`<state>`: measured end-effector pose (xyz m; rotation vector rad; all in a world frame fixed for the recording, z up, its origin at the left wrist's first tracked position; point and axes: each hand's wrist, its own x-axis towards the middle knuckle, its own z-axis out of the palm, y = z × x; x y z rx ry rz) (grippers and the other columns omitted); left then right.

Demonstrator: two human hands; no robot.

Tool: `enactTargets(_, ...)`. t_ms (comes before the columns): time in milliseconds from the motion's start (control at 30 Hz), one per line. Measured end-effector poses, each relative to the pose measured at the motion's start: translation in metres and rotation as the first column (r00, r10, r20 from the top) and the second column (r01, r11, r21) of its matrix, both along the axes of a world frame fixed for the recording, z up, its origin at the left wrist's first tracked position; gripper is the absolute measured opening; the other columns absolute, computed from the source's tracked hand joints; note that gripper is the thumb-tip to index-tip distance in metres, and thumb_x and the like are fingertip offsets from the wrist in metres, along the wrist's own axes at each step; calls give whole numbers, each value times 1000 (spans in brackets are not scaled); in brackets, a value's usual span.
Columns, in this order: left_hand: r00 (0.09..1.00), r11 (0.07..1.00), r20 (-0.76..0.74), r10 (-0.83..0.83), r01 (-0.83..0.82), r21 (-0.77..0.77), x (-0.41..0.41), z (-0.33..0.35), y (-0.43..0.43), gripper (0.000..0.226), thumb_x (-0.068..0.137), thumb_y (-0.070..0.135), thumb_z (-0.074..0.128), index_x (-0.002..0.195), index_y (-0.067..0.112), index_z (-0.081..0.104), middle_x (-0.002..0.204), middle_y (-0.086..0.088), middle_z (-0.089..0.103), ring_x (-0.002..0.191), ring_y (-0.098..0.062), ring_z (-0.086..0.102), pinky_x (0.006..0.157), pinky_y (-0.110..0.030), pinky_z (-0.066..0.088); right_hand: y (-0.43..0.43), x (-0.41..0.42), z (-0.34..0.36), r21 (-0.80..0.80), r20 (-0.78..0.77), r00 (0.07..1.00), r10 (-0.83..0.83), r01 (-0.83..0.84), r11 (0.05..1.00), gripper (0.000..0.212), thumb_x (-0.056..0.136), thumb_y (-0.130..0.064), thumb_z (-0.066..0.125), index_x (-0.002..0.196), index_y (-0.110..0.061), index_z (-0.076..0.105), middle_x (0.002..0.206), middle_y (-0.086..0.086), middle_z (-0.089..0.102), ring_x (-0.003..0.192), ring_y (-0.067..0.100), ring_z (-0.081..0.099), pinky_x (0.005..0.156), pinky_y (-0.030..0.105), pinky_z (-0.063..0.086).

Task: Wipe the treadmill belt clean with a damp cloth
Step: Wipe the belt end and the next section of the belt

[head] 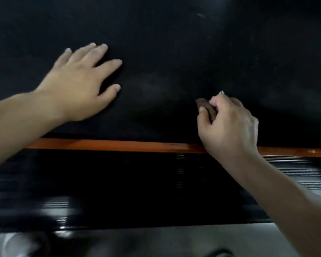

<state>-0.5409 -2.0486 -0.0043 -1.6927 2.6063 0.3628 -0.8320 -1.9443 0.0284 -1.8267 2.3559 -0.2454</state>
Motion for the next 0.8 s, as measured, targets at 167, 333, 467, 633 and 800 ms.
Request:
enactTargets(167, 992, 992, -27, 124, -123, 13, 98, 5, 15, 60, 102, 48, 48, 156, 24, 40, 167, -15, 25, 156, -34, 17, 125, -62, 16, -6, 88, 4, -8, 35, 999, -13, 13, 1000, 29, 96, -36, 58, 116, -16, 65, 108, 5, 66, 80, 24, 64, 68, 27, 29)
enactTargets(333, 979, 977, -6, 204, -204, 64, 170, 7, 19, 63, 101, 55, 43, 158, 29, 33, 171, -11, 15, 159, -31, 7, 125, -64, 9, -22, 206, -2, 27, 71, 997, 28, -30, 999, 29, 98, -38, 56, 117, -18, 63, 104, 2, 62, 77, 20, 59, 68, 29, 32)
enactTargets(467, 976, 973, 59, 209, -214, 83, 231, 4, 11, 69, 101, 65, 32, 162, 34, 20, 173, -7, 3, 159, -30, -2, 123, -69, 3, -31, 272, -2, 61, 44, 999, -14, 11, 998, 28, 98, -39, 55, 114, -16, 61, 101, 3, 60, 71, 17, 52, 65, 30, 36)
enactTargets(633, 988, 987, 66, 143, -147, 66, 265, -6, 10, 71, 102, 66, 26, 164, 34, 12, 174, -6, -4, 159, -29, -9, 122, -69, -2, -34, 318, 0, 91, 53, 998, -40, 35, 995, 27, 98, -37, 55, 112, -15, 60, 100, 5, 59, 71, 19, 51, 65, 30, 33)
enactTargets(800, 987, 986, 43, 155, -157, 52, 274, -10, 12, 70, 103, 63, 29, 164, 33, 14, 174, -5, -3, 159, -28, -9, 123, -67, -4, -38, 364, -3, 78, 80, 997, -4, -2, 997, 24, 95, -36, 59, 106, -15, 62, 93, 3, 56, 68, 19, 50, 62, 30, 34)
